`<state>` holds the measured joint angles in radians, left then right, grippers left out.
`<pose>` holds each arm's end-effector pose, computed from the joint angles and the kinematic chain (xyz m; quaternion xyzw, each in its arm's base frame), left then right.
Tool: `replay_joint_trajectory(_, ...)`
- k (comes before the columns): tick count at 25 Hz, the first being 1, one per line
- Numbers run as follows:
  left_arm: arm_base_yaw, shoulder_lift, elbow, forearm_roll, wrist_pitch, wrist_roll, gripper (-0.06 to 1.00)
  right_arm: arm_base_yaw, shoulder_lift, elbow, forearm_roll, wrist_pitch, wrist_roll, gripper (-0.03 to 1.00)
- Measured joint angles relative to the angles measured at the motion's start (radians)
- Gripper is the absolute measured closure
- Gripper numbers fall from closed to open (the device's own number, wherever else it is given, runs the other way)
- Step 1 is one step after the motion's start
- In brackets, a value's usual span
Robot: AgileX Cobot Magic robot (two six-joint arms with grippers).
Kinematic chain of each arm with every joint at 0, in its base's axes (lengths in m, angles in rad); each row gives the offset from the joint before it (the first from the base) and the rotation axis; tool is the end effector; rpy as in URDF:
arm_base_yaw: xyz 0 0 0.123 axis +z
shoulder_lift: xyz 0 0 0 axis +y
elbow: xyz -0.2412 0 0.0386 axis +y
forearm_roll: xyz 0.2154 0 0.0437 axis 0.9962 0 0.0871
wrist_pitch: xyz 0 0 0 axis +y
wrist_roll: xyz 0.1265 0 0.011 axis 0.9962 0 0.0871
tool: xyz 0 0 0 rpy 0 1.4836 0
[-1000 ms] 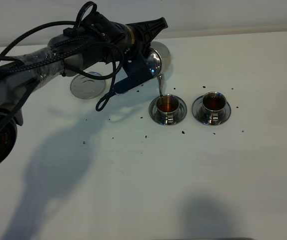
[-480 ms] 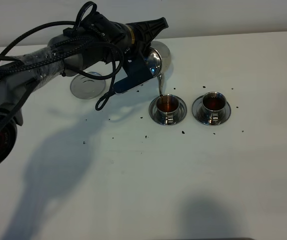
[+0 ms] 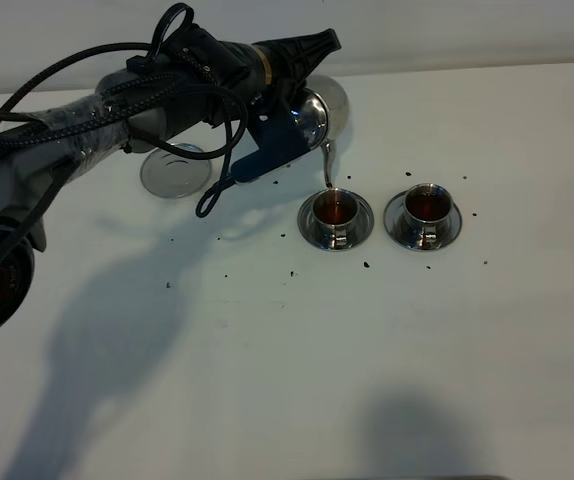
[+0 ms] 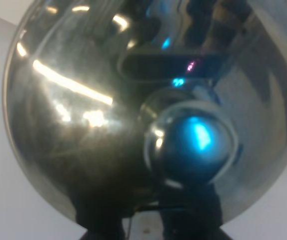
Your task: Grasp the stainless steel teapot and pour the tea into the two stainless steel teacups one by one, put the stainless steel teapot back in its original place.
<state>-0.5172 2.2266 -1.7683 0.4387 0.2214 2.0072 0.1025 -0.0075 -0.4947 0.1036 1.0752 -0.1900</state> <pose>0.4374 -0.2351 0.1660 0.8710 0.1045 0.4153 0.2409 0.0368 0.0154 0.2429 -0.1270 0.8458 0.0291 0.5174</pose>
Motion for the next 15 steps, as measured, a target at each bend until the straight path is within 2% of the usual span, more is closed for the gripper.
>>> replay_joint_trajectory(15, -0.016, 0.000, 0.000, -0.001, 0.002, 0.001, 0.72, 0.000, 0.000, 0.000, 0.000, 0.000, 0.001, 0.48)
